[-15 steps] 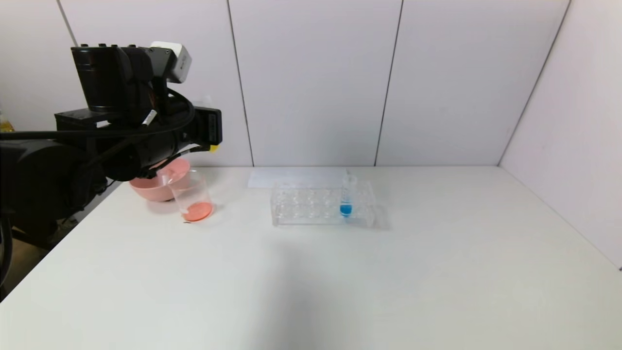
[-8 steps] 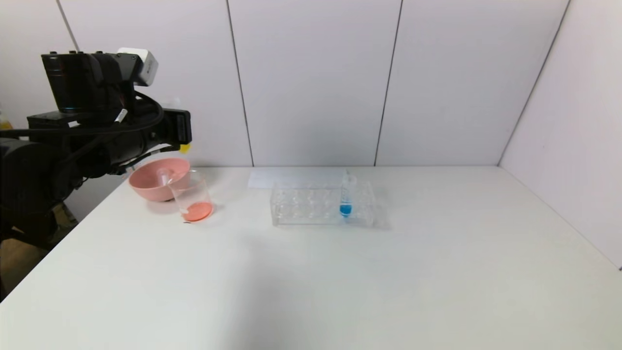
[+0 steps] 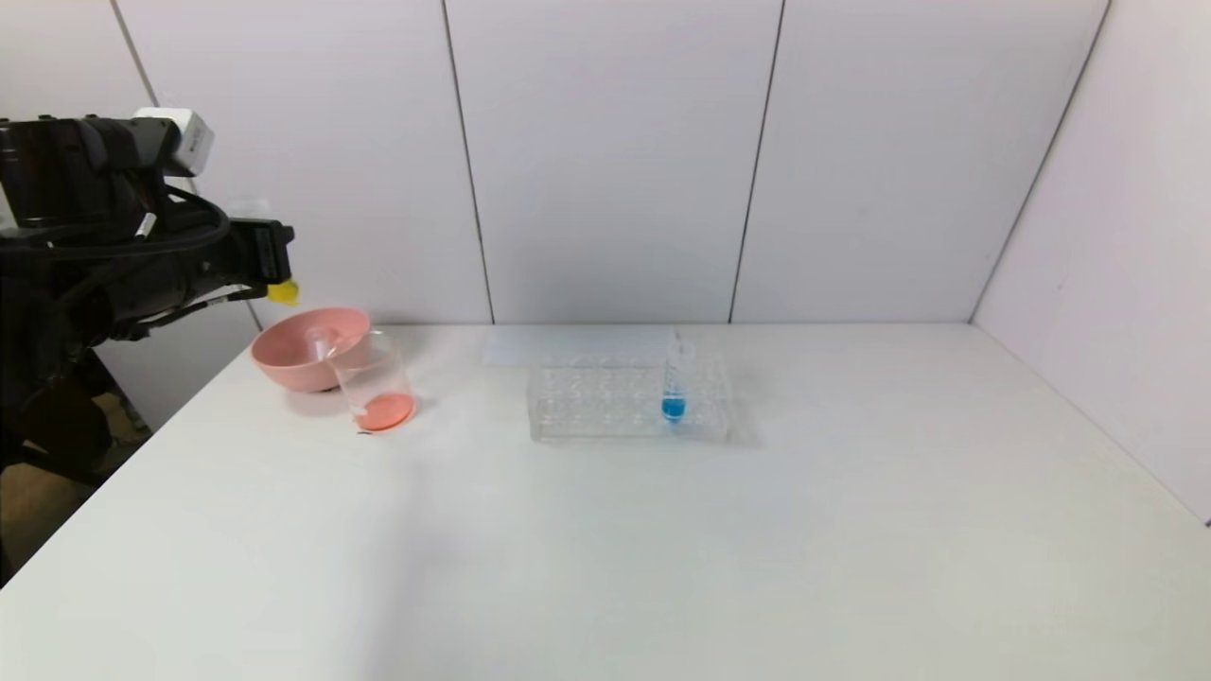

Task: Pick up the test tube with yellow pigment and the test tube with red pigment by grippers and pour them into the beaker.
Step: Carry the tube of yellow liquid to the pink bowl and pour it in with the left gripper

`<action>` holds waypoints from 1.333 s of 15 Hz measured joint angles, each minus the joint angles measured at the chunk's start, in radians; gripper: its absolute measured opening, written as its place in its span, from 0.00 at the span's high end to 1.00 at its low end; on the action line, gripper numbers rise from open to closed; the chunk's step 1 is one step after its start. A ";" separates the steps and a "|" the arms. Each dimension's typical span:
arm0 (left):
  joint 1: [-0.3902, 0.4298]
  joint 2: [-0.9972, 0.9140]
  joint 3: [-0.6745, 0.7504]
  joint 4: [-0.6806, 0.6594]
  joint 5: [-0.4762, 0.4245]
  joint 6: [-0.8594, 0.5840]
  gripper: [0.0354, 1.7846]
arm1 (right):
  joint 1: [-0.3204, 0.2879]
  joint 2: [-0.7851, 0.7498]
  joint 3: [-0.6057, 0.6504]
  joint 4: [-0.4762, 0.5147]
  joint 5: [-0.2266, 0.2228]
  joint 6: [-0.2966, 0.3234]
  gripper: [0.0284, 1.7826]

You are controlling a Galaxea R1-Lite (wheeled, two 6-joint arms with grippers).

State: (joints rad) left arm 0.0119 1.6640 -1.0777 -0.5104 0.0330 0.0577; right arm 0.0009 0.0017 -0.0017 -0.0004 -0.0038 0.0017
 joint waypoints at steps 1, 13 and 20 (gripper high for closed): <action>0.022 0.000 0.000 0.000 -0.014 0.000 0.76 | 0.000 0.000 0.000 0.000 0.000 0.000 0.05; 0.174 0.019 0.060 0.002 -0.193 0.061 0.76 | 0.000 0.000 0.000 0.000 0.000 0.000 0.05; 0.200 0.050 0.094 0.002 -0.234 0.132 0.76 | 0.000 0.000 0.000 0.000 0.000 0.000 0.05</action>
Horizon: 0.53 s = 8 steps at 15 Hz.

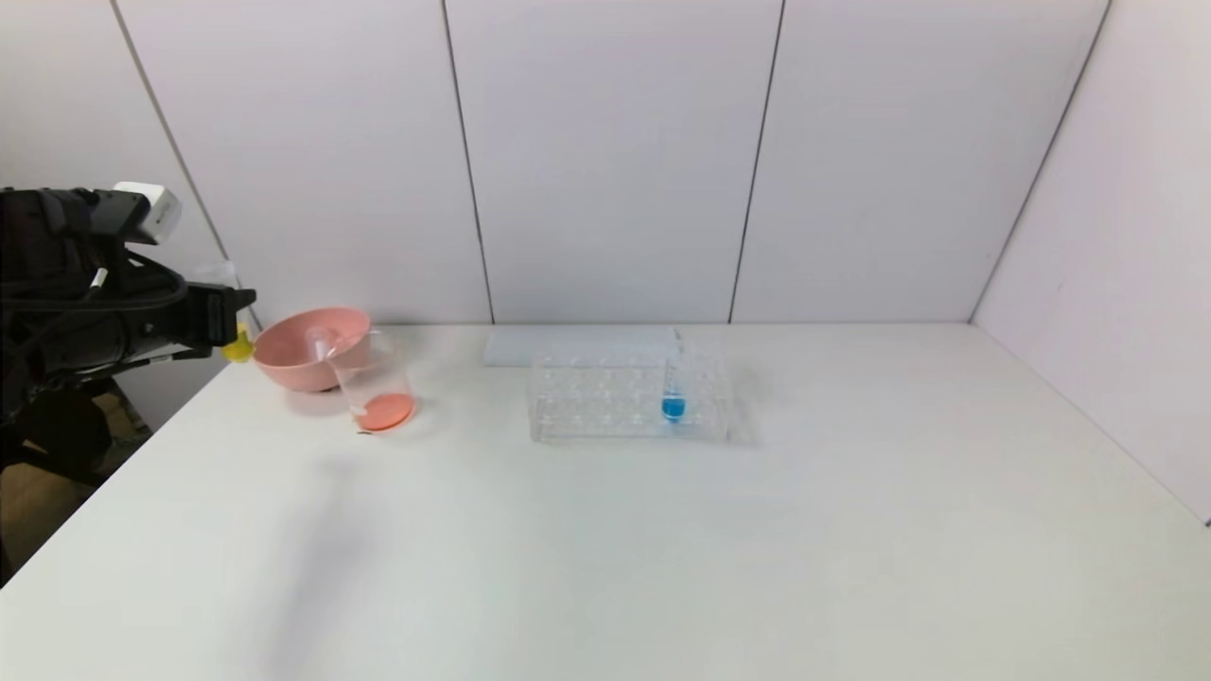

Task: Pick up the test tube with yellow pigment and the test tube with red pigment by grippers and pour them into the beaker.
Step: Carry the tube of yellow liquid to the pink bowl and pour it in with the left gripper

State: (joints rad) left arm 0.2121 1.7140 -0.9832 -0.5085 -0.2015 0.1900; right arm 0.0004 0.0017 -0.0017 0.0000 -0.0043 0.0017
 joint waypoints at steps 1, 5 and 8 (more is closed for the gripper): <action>0.001 0.004 0.002 0.000 -0.005 0.016 0.76 | 0.000 0.000 0.000 0.000 0.000 0.000 0.05; 0.002 0.028 0.006 0.001 -0.016 0.098 0.76 | 0.000 0.000 0.000 0.000 0.000 0.000 0.05; 0.001 0.050 -0.005 -0.001 -0.056 0.117 0.76 | 0.000 0.000 0.000 0.000 0.001 0.000 0.05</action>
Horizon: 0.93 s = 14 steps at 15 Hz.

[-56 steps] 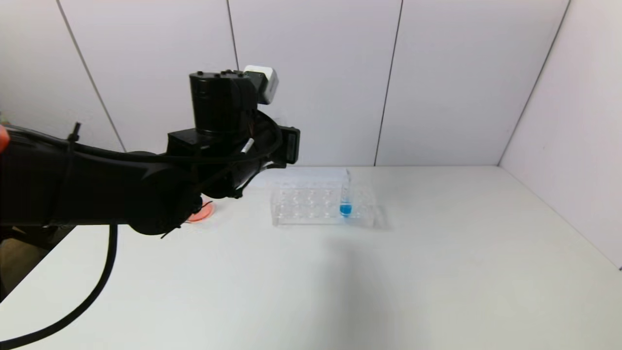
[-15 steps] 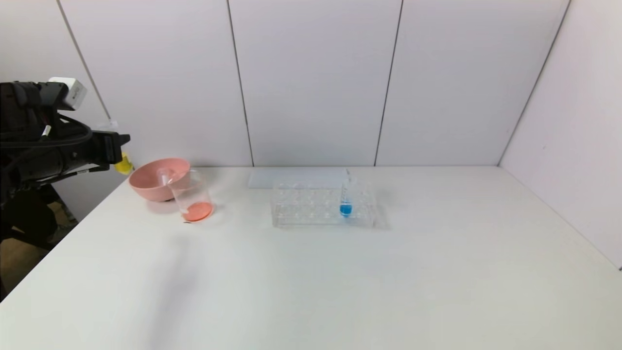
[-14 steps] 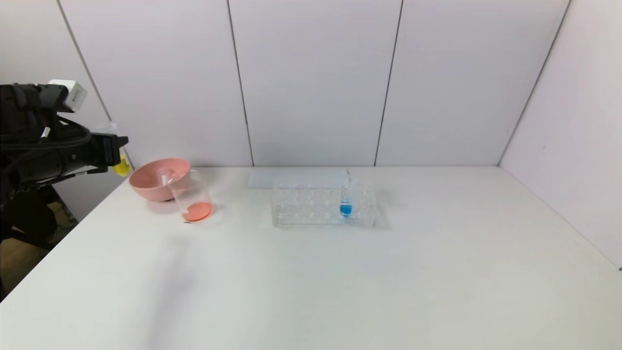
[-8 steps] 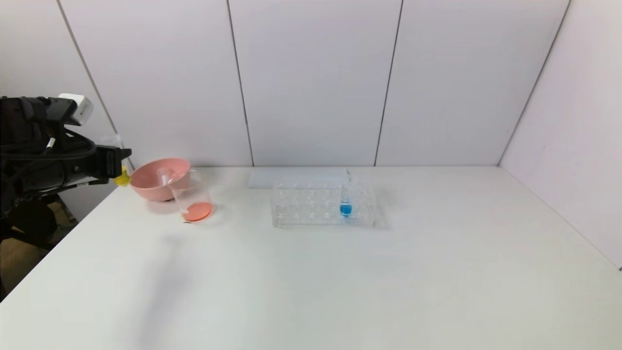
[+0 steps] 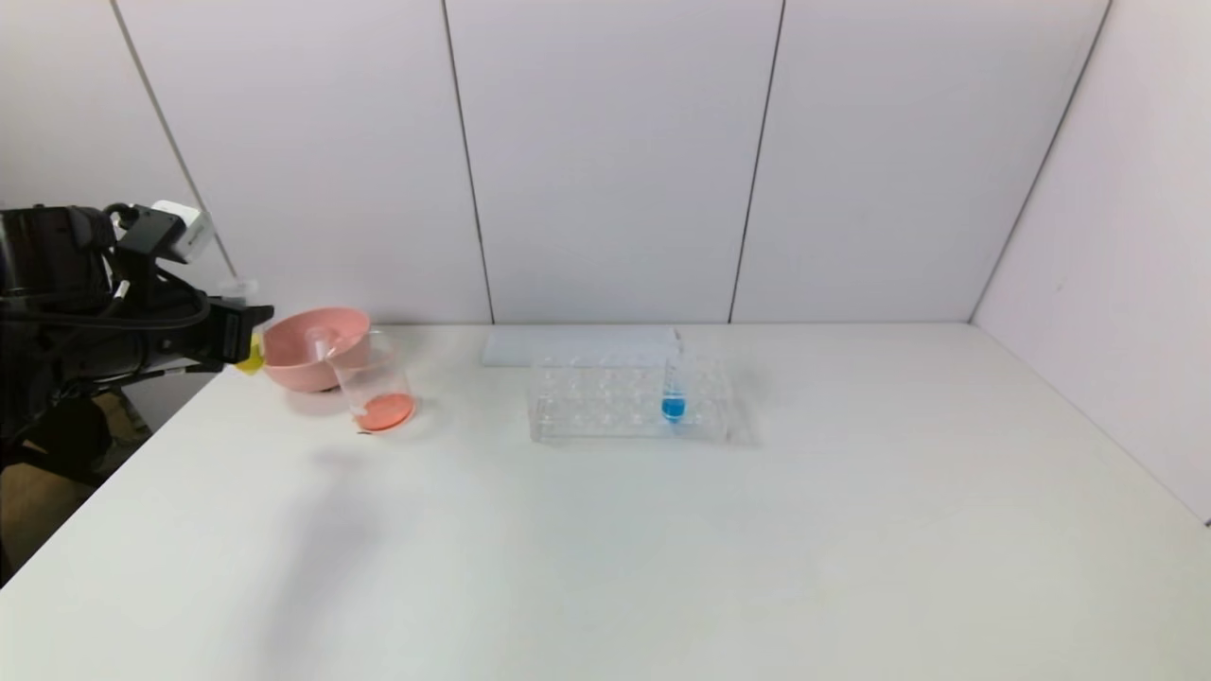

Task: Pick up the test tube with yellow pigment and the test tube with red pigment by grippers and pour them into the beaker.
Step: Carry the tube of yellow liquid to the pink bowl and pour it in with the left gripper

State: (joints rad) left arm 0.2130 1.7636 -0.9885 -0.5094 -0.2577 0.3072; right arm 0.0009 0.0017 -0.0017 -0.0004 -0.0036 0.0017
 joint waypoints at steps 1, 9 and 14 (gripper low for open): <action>0.000 0.006 -0.003 0.000 -0.018 0.009 0.76 | 0.000 0.000 0.000 0.000 0.000 0.000 0.05; 0.002 0.062 -0.050 0.013 -0.096 0.084 0.76 | 0.000 0.000 0.000 0.000 0.000 0.000 0.05; -0.001 0.084 -0.117 0.154 -0.097 0.200 0.76 | 0.000 0.000 0.000 0.000 0.000 0.000 0.05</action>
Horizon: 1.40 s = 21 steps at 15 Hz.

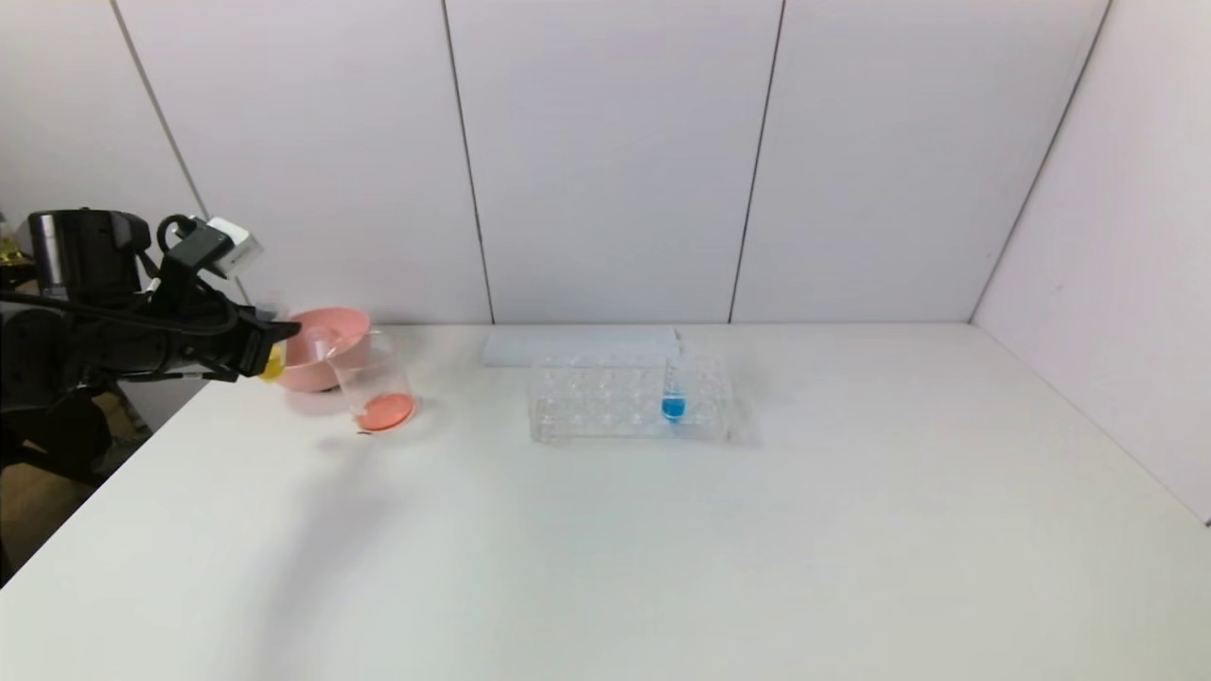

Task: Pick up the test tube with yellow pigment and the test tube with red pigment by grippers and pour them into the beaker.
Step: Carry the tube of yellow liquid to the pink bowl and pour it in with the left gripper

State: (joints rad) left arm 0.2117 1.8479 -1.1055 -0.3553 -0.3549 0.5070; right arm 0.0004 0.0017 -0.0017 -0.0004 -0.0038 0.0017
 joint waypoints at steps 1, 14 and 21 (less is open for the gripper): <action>0.000 0.001 -0.022 0.049 0.000 0.030 0.76 | 0.000 0.000 0.000 0.000 0.000 0.000 0.05; -0.055 0.027 -0.200 0.291 -0.005 0.262 0.76 | 0.000 0.000 0.000 0.000 0.000 0.000 0.05; -0.056 0.038 -0.269 0.401 -0.005 0.452 0.76 | 0.000 0.000 0.000 0.000 0.000 0.000 0.05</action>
State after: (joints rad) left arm 0.1562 1.8857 -1.3745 0.0460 -0.3598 0.9591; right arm 0.0009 0.0017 -0.0017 -0.0004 -0.0038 0.0017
